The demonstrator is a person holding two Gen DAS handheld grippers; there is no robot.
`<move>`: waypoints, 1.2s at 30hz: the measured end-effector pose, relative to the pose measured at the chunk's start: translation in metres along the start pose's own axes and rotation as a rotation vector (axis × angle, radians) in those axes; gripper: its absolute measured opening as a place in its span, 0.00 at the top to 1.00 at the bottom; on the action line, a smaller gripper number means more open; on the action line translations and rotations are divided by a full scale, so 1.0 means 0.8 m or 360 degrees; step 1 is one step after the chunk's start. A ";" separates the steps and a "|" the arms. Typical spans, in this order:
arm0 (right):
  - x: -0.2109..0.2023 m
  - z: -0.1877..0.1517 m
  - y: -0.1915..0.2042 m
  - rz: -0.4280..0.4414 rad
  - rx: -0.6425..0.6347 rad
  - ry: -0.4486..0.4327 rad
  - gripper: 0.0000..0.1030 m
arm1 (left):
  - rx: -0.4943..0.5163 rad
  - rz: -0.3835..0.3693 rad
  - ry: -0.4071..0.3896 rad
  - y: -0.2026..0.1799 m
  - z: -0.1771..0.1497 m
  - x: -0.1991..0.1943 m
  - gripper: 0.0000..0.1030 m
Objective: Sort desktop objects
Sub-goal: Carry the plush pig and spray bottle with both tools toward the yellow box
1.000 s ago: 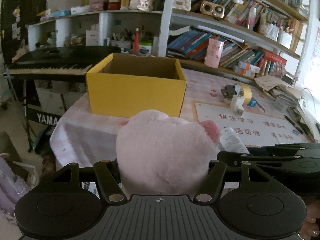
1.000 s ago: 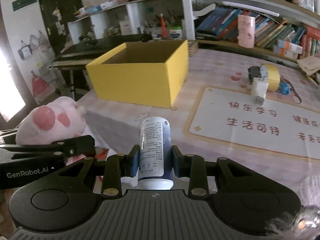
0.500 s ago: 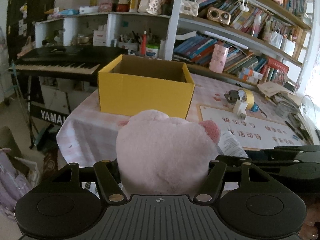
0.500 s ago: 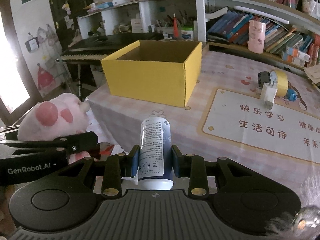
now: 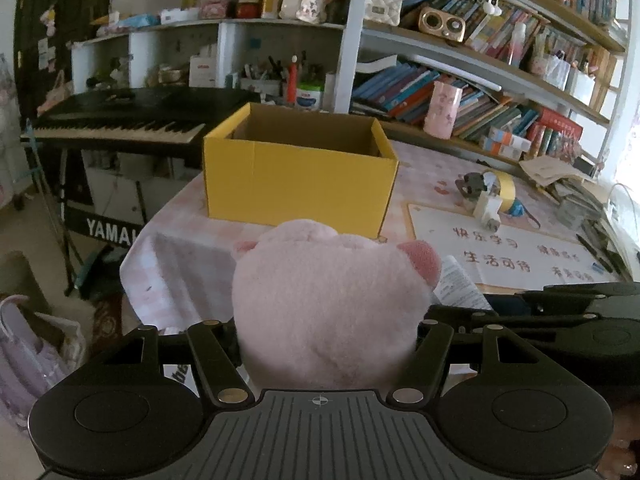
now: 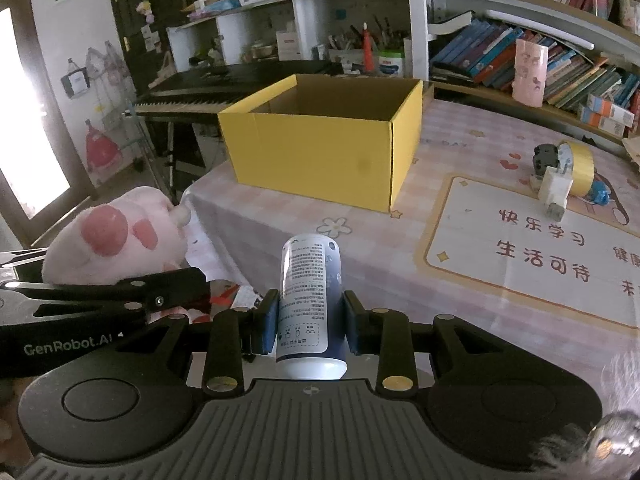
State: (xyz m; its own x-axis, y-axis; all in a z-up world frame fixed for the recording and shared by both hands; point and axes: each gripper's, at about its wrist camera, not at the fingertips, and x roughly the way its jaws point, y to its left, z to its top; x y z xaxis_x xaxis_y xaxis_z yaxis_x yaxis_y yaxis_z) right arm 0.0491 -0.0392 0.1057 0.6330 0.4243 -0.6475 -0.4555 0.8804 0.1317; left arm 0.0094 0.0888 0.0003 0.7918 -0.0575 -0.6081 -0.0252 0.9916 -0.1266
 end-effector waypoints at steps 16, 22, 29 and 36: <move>0.007 0.010 -0.004 -0.0041 0.0009 0.0030 0.71 | -0.0001 -0.0046 0.0021 0.000 0.007 0.014 0.36; 0.009 0.009 -0.010 -0.0067 0.0029 0.0054 0.71 | 0.0003 -0.0075 0.0048 -0.002 0.009 0.022 0.36; 0.016 0.012 -0.014 -0.0084 0.0041 0.0073 0.71 | 0.0001 -0.0091 0.0064 -0.002 0.014 0.033 0.36; 0.032 0.022 -0.020 -0.0070 0.0033 0.0084 0.71 | -0.0006 -0.0063 0.0069 0.001 0.021 0.047 0.36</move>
State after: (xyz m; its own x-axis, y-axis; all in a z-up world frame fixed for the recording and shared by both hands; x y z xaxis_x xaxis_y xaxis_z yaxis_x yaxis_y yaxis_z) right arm 0.0835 -0.0386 0.1007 0.6178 0.3737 -0.6919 -0.4147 0.9024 0.1171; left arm 0.0494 0.0897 -0.0093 0.7651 -0.1019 -0.6357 0.0032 0.9880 -0.1544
